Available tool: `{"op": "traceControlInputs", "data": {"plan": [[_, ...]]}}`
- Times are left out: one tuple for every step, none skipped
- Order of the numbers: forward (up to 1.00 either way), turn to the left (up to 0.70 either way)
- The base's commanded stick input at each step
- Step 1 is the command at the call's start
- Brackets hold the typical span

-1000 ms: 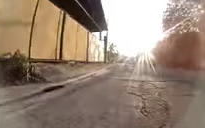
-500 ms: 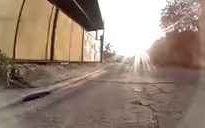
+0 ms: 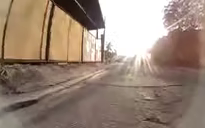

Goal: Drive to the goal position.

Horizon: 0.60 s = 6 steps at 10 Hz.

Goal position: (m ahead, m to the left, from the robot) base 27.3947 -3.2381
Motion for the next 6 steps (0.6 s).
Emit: {"op": "traceControlInputs", "data": {"plan": [[1.00, -0.33], [1.00, 0.00], [1.00, 0.00], [1.00, 0.00], [1.00, 0.00], [1.00, 0.00]]}}
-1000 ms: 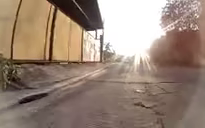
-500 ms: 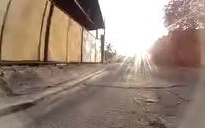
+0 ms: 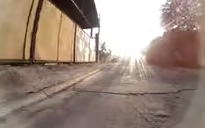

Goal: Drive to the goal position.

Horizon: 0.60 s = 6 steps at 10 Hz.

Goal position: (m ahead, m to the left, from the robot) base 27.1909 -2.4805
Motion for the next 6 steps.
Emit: {"op": "traceControlInputs", "data": {"plan": [[1.00, 0.00], [1.00, 0.00], [1.00, 0.00], [1.00, 0.00], [1.00, -0.10], [1.00, -0.22]]}}
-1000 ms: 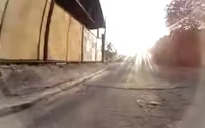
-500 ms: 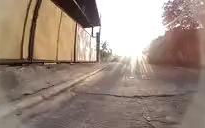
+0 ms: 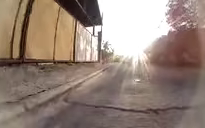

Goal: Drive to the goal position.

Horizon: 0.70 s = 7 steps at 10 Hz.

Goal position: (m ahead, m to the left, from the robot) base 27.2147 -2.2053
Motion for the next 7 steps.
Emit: {"op": "traceControlInputs", "data": {"plan": [[1.00, -0.34], [1.00, -0.40], [1.00, -0.40], [1.00, -0.40], [1.00, -0.40], [1.00, -0.36], [1.00, 0.00]]}}
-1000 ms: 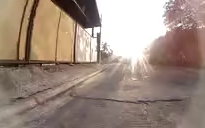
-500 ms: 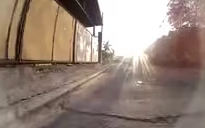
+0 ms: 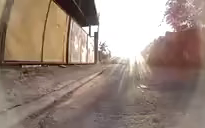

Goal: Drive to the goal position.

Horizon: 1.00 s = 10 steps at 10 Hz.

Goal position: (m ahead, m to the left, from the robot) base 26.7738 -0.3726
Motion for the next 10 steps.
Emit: {"op": "traceControlInputs", "data": {"plan": [[1.00, 0.00], [1.00, 0.00], [1.00, 0.00], [1.00, 0.00], [1.00, 0.00], [1.00, 0.00], [1.00, 0.00], [1.00, 0.00], [1.00, 0.00], [1.00, 0.00]]}}
